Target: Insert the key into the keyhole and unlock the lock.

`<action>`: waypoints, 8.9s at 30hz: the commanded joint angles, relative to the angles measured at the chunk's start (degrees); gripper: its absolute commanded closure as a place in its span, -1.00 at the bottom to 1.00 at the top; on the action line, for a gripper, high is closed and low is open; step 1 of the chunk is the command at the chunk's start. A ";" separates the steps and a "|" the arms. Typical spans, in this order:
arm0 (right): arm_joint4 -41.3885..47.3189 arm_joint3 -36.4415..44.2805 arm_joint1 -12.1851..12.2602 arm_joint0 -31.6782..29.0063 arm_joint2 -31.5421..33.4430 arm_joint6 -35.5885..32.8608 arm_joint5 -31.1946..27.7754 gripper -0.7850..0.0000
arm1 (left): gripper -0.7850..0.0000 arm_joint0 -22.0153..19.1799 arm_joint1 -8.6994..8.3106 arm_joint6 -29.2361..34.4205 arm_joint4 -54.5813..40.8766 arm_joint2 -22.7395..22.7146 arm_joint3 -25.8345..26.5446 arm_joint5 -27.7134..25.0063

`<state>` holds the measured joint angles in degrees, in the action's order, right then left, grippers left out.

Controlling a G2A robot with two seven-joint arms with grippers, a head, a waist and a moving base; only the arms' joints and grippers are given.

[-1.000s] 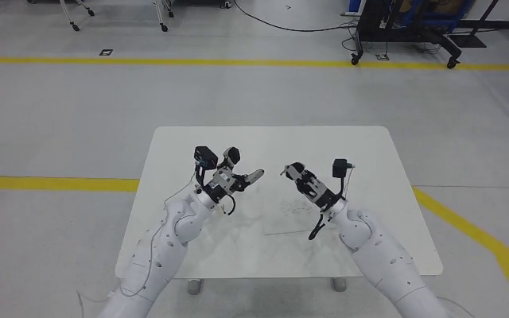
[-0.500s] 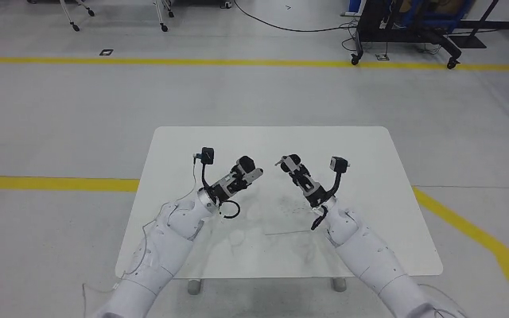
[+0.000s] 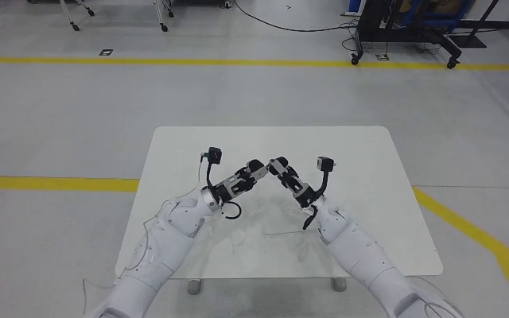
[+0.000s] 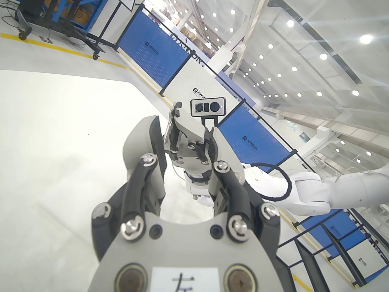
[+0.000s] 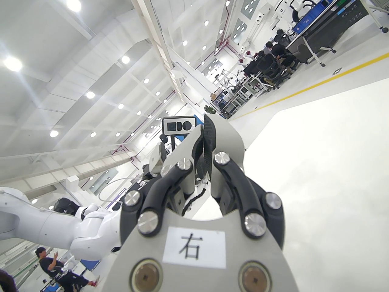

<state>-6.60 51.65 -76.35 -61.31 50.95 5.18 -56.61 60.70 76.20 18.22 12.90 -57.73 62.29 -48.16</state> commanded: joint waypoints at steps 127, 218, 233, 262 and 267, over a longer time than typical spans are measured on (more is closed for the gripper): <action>-1.08 0.03 -3.79 -3.19 8.79 -9.12 -1.39 1.00 | 1.00 0.14 0.02 -1.30 2.05 -0.28 0.03 1.60; 21.53 14.20 7.55 -11.41 18.46 -62.96 10.11 1.00 | -1.00 -5.87 -2.56 37.99 -21.37 5.59 -3.76 3.60; 27.01 15.11 10.12 -16.36 24.77 -56.09 3.23 1.00 | -1.00 -4.97 -2.77 32.40 -14.28 5.29 5.91 6.72; 27.01 15.11 10.12 -16.36 24.77 -56.09 3.23 1.00 | -0.84 10.57 -11.03 42.23 36.75 -12.28 27.75 25.67; 27.01 15.11 10.12 -16.36 24.77 -56.09 3.23 1.00 | -0.51 7.83 -10.53 40.82 39.79 -9.13 25.24 28.64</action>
<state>20.42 66.76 -66.23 -77.67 75.72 -50.91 -53.38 68.80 65.63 58.92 52.29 -67.22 87.66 -19.99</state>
